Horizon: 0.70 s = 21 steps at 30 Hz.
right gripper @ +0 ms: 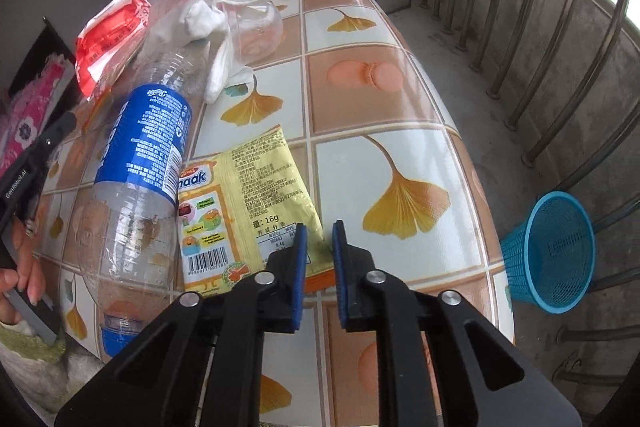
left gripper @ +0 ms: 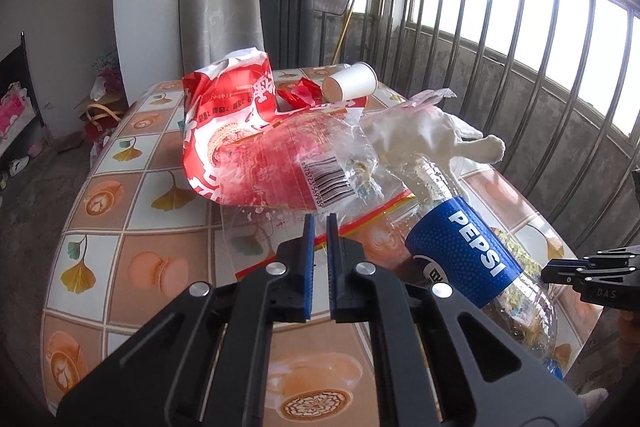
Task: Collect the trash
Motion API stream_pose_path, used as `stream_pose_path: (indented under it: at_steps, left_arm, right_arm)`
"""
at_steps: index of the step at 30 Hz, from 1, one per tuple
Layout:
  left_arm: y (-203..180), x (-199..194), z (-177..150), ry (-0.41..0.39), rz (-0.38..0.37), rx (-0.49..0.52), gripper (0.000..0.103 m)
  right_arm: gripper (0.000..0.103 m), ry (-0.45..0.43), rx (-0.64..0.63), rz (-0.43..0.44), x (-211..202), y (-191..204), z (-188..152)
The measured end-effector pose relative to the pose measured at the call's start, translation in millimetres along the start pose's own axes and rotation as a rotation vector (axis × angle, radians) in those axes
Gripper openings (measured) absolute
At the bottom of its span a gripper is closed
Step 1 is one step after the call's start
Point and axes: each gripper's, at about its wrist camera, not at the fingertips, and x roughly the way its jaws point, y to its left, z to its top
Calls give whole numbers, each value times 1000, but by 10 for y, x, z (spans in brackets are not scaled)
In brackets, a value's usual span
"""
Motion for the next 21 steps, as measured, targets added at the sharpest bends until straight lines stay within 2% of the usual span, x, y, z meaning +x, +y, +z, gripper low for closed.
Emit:
stream_pose_path:
  at_steps: [6,7,8,9,10,11,19,21]
  left_arm:
    - [-23,-166,7,-30,4,18,2]
    - [-30,-183,0,-33,3,25,6]
    - [-41,-199,-11,-38,7,35,13]
    - [-57,-216,-23,-45,17,49,36]
    - [-78,-226,-39,-60,36,68,54]
    - [-104,-231,-56,-73,55,93,57]
    - [-409,163,-174,-37,258,415,57]
    - [-473,241,-194,-39,297,474,53]
  right_arm:
    - [3,-51,-24,18,-160,26,-19]
    - [3,-62,-24,19,-198,29,-30]
    - [3,-74,-24,21,-232,19,-35]
    - [3,-85,-23,20,-263,7,-40]
    - [3,-94,-20,19,-298,-5,-49]
    - [3,-100,-16,19,-333,-16,-60]
    - [3,-153,4,23,-531,-86,-25]
    - [3,-161,9,29,-554,-88,-15]
